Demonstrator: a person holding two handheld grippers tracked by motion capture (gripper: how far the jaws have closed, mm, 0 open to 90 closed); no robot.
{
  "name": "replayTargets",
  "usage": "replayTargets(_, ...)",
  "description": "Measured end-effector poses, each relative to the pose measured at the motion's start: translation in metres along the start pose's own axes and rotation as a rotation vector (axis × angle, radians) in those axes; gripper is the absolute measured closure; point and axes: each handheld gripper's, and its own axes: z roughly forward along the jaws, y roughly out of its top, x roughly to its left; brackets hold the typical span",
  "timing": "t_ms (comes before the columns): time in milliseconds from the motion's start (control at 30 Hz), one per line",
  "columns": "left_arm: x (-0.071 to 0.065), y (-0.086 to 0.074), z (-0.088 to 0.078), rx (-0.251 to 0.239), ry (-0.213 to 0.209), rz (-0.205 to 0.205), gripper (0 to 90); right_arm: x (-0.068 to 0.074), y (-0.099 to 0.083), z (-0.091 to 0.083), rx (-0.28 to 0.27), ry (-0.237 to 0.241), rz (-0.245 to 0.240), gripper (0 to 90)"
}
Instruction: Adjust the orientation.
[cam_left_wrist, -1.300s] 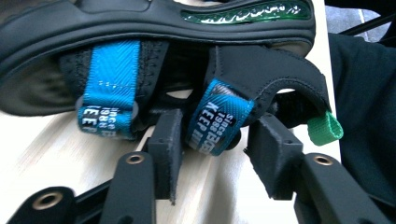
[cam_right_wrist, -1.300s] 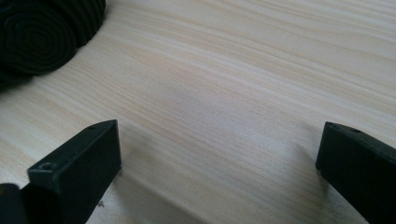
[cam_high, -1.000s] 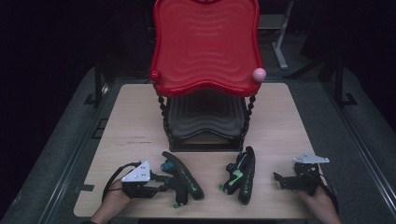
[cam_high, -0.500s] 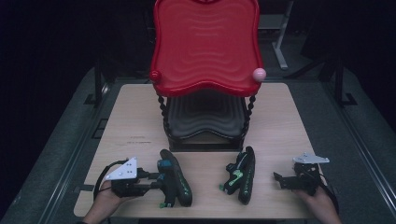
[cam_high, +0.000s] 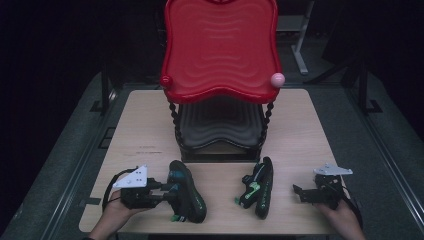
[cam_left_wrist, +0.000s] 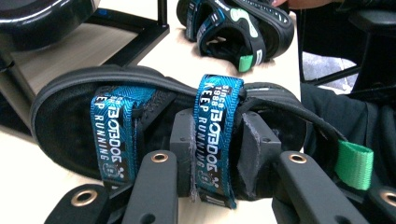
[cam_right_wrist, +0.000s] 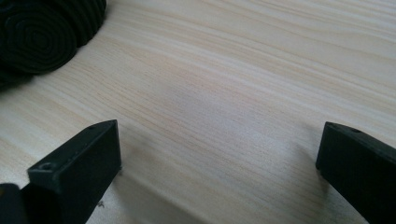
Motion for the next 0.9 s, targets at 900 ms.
replayTargets(900,0.02,0.029,0.065,0.003,-0.018,-0.018,62.5,0.0,0.0,0.0,0.0,0.0,0.0,0.0)
